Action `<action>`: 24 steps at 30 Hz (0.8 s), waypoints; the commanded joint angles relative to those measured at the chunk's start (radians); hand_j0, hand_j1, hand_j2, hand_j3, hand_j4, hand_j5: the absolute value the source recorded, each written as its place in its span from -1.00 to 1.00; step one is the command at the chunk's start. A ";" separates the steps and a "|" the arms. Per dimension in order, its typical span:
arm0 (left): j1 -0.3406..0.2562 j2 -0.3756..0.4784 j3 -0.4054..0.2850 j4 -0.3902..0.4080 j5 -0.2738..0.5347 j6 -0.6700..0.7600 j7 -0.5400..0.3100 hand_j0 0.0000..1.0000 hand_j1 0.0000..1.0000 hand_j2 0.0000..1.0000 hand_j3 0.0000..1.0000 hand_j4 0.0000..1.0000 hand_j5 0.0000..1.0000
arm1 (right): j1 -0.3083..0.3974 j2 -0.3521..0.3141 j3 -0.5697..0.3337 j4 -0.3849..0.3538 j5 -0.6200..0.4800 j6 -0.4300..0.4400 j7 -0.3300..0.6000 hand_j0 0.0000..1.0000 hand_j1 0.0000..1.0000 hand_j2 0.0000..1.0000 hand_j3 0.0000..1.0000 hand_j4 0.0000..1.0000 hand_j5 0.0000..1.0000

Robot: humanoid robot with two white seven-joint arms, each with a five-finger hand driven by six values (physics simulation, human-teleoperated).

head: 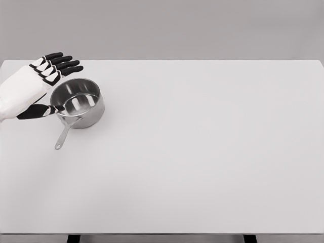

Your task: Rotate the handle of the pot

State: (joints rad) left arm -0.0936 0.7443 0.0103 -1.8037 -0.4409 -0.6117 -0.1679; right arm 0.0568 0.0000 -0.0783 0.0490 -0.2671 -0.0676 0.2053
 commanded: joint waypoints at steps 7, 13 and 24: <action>0.002 0.003 -0.001 0.000 0.001 0.001 0.001 1.00 1.00 1.00 1.00 1.00 1.00 | 0.000 0.000 0.000 0.000 0.000 0.000 0.000 1.00 1.00 1.00 1.00 1.00 1.00; 0.002 -0.008 -0.044 0.000 -0.077 0.001 0.001 1.00 1.00 1.00 1.00 1.00 1.00 | 0.000 0.000 0.000 0.000 0.000 0.000 0.000 1.00 1.00 1.00 1.00 1.00 1.00; -0.041 -0.032 -0.233 0.000 -0.094 0.001 0.002 1.00 1.00 1.00 1.00 1.00 1.00 | 0.000 0.000 0.000 0.000 0.000 0.000 0.000 1.00 1.00 1.00 1.00 1.00 1.00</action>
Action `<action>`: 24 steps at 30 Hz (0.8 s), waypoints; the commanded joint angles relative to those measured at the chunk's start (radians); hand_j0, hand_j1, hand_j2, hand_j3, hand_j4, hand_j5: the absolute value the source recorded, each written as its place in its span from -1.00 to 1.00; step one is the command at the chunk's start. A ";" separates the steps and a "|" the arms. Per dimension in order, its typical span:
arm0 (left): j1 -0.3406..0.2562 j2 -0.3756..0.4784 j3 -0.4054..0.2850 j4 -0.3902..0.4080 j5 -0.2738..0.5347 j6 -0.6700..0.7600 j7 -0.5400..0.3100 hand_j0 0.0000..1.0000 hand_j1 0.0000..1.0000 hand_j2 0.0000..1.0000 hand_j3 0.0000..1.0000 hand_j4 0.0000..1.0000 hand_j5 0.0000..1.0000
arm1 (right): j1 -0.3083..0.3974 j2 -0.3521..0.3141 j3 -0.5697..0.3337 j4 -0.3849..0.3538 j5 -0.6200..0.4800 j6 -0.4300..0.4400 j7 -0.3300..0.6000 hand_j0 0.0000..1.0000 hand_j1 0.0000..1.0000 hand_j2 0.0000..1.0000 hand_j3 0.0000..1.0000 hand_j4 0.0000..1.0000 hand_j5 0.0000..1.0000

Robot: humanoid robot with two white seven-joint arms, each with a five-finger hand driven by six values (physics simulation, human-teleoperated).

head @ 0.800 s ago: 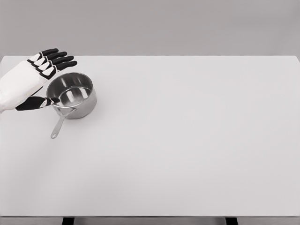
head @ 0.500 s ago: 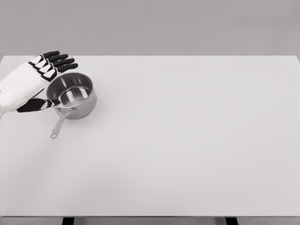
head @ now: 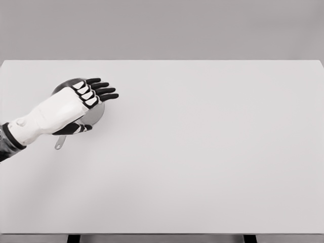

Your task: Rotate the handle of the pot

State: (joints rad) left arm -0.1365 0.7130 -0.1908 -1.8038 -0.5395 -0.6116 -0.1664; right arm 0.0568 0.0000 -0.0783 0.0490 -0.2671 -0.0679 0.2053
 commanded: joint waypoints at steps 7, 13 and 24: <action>-0.017 -0.017 -0.102 0.000 -0.008 0.001 -0.008 1.00 1.00 1.00 1.00 1.00 1.00 | 0.000 0.000 0.000 0.000 0.000 0.000 0.000 1.00 1.00 1.00 1.00 1.00 1.00; -0.006 -0.018 -0.102 0.000 -0.014 0.026 -0.124 1.00 1.00 1.00 1.00 1.00 1.00 | 0.000 0.000 0.000 0.000 0.000 0.000 0.000 1.00 1.00 1.00 1.00 1.00 1.00; -0.009 -0.020 -0.101 0.000 -0.066 0.176 -0.143 1.00 1.00 1.00 1.00 1.00 1.00 | 0.000 0.000 0.000 0.000 0.000 0.000 0.000 1.00 1.00 1.00 1.00 1.00 1.00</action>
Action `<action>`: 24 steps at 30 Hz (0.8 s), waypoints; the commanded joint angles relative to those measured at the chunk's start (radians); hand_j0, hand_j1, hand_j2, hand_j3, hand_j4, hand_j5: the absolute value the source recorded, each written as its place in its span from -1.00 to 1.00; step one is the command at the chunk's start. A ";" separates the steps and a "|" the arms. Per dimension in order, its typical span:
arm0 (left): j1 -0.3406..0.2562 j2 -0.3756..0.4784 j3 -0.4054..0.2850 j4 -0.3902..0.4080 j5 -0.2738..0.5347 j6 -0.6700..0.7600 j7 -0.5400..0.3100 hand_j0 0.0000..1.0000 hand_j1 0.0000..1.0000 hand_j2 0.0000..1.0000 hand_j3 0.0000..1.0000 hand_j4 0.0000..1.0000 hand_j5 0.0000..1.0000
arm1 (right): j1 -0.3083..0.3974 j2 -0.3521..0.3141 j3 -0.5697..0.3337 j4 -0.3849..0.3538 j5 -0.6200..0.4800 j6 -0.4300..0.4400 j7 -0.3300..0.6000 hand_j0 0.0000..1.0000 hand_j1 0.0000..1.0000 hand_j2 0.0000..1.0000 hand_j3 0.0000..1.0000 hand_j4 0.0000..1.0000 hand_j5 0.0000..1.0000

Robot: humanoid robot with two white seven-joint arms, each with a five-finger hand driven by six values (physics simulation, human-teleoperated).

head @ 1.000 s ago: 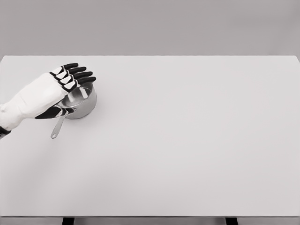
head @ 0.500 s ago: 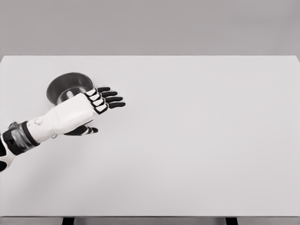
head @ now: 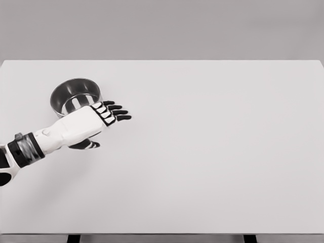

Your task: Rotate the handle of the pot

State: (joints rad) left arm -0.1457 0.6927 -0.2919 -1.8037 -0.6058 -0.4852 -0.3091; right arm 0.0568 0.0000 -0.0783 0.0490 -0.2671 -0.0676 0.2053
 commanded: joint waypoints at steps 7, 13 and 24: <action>0.000 0.001 0.000 0.000 -0.032 0.106 -0.001 1.00 1.00 1.00 1.00 1.00 1.00 | 0.000 0.000 0.000 0.000 0.000 0.000 0.000 1.00 1.00 1.00 1.00 1.00 1.00; 0.006 0.001 0.000 0.000 -0.069 0.140 -0.004 1.00 1.00 1.00 1.00 1.00 1.00 | 0.000 0.000 0.000 0.000 0.000 0.000 0.000 1.00 1.00 1.00 1.00 1.00 1.00; 0.005 0.008 0.011 0.000 -0.072 0.142 -0.010 1.00 1.00 1.00 1.00 1.00 1.00 | 0.000 0.000 0.000 0.000 0.000 0.000 0.000 1.00 1.00 1.00 1.00 1.00 1.00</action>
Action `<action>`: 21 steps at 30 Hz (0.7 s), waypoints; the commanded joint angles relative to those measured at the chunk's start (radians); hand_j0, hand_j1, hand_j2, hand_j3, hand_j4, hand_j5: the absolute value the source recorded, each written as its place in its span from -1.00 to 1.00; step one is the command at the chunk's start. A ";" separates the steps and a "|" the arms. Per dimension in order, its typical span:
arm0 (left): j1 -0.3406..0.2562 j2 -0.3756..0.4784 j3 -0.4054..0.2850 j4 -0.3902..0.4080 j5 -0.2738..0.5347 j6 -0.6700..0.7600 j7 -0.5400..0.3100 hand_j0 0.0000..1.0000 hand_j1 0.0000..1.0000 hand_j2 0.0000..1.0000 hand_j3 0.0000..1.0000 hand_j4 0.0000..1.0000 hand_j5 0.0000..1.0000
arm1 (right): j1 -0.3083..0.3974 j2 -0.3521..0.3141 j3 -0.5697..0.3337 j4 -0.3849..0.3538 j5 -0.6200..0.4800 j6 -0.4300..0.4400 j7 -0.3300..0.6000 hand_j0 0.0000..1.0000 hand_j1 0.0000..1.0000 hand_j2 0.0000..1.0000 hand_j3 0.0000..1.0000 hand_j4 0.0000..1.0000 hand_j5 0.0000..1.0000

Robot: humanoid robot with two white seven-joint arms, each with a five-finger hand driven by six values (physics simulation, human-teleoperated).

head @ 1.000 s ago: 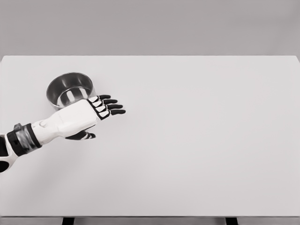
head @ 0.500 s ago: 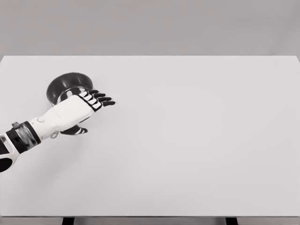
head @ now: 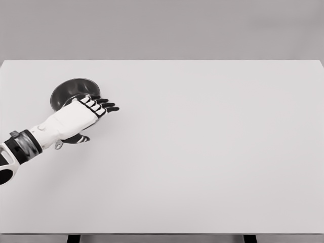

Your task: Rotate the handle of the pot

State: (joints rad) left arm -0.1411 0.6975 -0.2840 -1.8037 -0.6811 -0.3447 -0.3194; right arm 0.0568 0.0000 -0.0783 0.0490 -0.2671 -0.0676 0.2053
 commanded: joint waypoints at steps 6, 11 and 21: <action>0.000 0.008 0.006 0.000 0.002 0.001 0.000 1.00 1.00 1.00 1.00 1.00 1.00 | 0.000 0.000 0.000 0.000 0.000 0.000 0.000 1.00 1.00 1.00 1.00 1.00 1.00; 0.000 0.013 0.006 0.000 0.002 0.001 0.000 1.00 1.00 1.00 1.00 1.00 1.00 | 0.000 0.000 0.000 0.000 0.000 0.000 0.000 1.00 1.00 1.00 1.00 1.00 1.00; 0.000 0.040 0.008 0.000 0.000 0.001 -0.006 1.00 1.00 1.00 1.00 1.00 1.00 | 0.000 0.000 0.000 0.000 0.000 -0.001 0.000 1.00 1.00 1.00 1.00 1.00 1.00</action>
State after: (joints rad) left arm -0.1411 0.7301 -0.2766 -1.8038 -0.6848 -0.3444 -0.3230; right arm 0.0568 0.0000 -0.0783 0.0490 -0.2671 -0.0677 0.2053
